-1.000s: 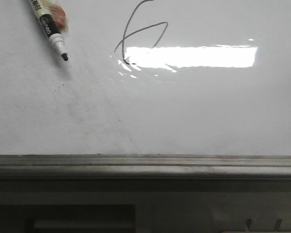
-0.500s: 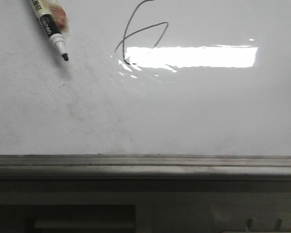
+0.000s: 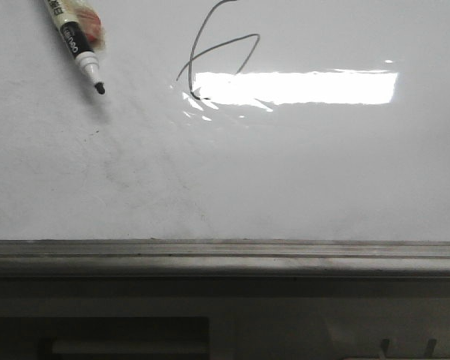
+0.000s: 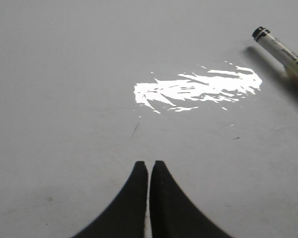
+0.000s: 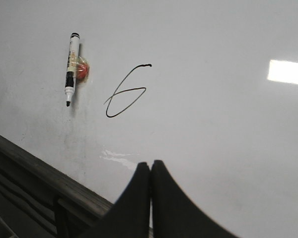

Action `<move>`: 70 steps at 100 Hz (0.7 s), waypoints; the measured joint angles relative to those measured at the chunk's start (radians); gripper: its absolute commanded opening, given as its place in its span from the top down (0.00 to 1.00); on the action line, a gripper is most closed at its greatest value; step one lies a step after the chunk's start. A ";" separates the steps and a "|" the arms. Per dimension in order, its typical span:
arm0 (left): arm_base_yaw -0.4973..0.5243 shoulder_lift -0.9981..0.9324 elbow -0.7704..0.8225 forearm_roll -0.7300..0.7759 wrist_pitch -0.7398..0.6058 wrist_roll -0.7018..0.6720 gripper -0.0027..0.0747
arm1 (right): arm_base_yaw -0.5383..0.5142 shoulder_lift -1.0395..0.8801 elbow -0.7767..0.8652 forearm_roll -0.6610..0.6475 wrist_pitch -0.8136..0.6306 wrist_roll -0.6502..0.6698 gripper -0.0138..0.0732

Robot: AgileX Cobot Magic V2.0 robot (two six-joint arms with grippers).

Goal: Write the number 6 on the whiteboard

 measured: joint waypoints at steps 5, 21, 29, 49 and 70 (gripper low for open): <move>0.018 0.000 0.000 0.004 0.000 0.000 0.99 | 0.000 0.000 0.000 0.000 0.000 0.000 0.90; 0.026 0.000 0.000 0.004 0.000 0.000 0.99 | 0.000 0.000 0.000 0.000 0.000 0.000 0.90; 0.026 0.000 0.000 0.004 0.008 0.000 0.99 | 0.000 0.000 0.000 0.000 0.000 0.000 0.90; 0.026 0.000 0.000 0.000 0.047 0.000 0.99 | 0.000 0.000 0.000 0.000 0.000 0.000 0.90; 0.026 0.000 0.000 -0.002 0.049 0.000 0.99 | 0.000 0.000 0.000 0.000 0.000 0.000 0.90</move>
